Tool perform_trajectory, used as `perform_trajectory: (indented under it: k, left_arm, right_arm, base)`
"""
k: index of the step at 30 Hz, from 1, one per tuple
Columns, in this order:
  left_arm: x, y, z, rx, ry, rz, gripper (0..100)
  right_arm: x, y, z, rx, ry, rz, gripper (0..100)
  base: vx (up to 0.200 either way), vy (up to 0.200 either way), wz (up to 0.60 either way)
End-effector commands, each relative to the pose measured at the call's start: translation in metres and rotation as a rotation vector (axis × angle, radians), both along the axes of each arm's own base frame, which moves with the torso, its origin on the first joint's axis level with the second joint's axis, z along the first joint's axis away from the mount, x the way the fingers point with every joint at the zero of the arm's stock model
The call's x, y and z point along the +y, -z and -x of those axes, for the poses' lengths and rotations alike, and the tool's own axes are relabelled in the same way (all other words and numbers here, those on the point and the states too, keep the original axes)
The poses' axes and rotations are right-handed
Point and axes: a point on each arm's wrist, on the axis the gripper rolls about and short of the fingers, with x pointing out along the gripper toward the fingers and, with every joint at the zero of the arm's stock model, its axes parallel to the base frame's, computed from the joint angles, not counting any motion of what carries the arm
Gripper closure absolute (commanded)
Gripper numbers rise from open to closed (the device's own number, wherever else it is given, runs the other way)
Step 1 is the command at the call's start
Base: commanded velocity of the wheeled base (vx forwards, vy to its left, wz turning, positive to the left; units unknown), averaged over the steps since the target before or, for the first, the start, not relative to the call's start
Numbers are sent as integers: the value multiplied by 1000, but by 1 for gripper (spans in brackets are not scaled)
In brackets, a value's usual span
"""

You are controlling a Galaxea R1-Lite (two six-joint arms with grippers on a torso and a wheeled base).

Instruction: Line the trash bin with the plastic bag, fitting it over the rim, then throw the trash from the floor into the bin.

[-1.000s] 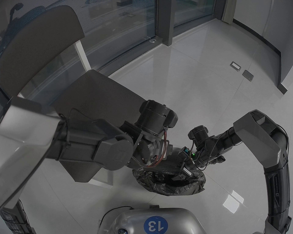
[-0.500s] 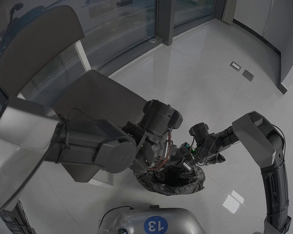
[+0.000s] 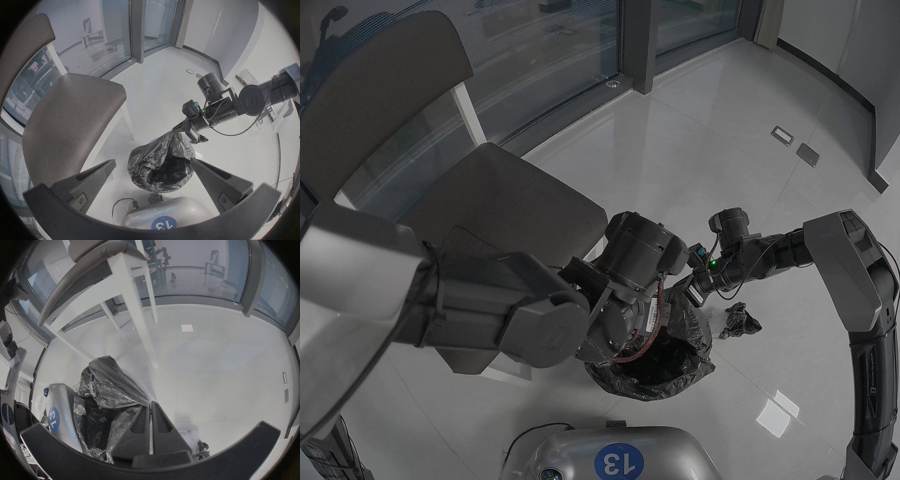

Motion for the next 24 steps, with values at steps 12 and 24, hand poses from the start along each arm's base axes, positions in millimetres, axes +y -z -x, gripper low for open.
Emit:
perform_trajectory:
  k: [12,24]
  left_arm:
    - [-4,-1,9,2,4,10,0]
    - [-8,1,17,3,2,14,0]
  right_arm:
    - [-1,-32,-1,-79,3,-20,100]
    - [0,-28,4,-53,0,-17,100]
  base:
    - [0,0,0]
    - [0,0,0]
